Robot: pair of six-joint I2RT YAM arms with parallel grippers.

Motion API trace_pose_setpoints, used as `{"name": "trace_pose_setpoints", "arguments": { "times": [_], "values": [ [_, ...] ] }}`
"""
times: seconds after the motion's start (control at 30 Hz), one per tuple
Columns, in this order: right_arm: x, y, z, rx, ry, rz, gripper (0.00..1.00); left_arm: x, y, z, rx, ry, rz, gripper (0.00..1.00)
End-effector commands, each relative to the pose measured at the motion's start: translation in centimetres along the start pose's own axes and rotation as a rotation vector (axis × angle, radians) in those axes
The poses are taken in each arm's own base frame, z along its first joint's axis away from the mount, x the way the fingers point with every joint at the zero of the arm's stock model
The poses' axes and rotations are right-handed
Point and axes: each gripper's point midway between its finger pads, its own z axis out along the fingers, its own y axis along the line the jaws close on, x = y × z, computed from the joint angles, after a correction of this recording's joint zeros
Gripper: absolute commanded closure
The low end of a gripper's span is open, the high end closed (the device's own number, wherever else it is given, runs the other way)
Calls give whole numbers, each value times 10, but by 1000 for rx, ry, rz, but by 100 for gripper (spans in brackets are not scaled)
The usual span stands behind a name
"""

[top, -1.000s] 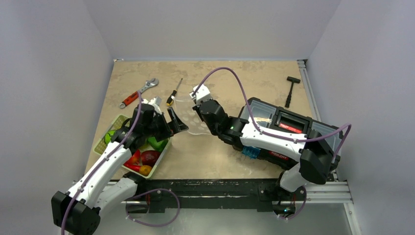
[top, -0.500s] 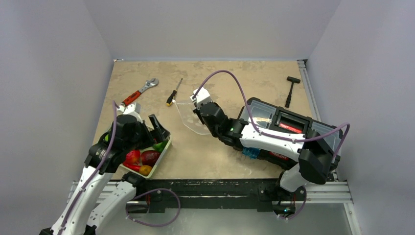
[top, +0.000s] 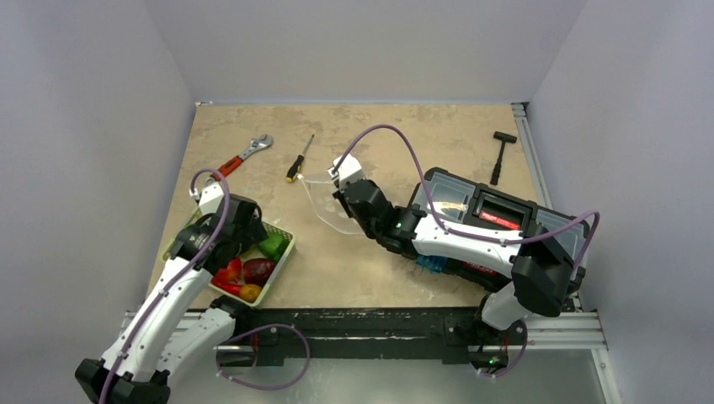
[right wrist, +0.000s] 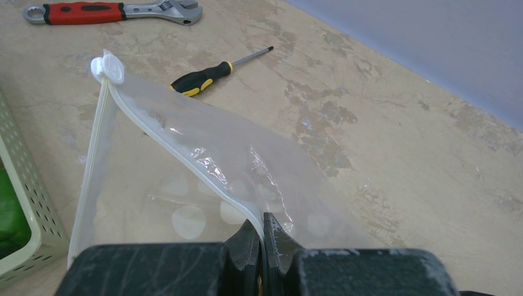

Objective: Place the food in the zip-top bag and seal the zipper
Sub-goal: Pick up the fake fruit from the bin.

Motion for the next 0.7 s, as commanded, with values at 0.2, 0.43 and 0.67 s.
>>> {"name": "trace_pose_setpoints", "arguments": {
  "times": [0.2,0.43,0.67],
  "values": [
    [-26,-5,-12,-11,-84,65,100,-29,-9,52,-122,-61,-75,4],
    [-25,-7,-12,-7,-83,61,100,-13,-12,95,-142,50,-163,7],
    [-22,-6,-11,-3,-73,55,100,13,-12,121,-203,147,-229,7]
  ]
}}
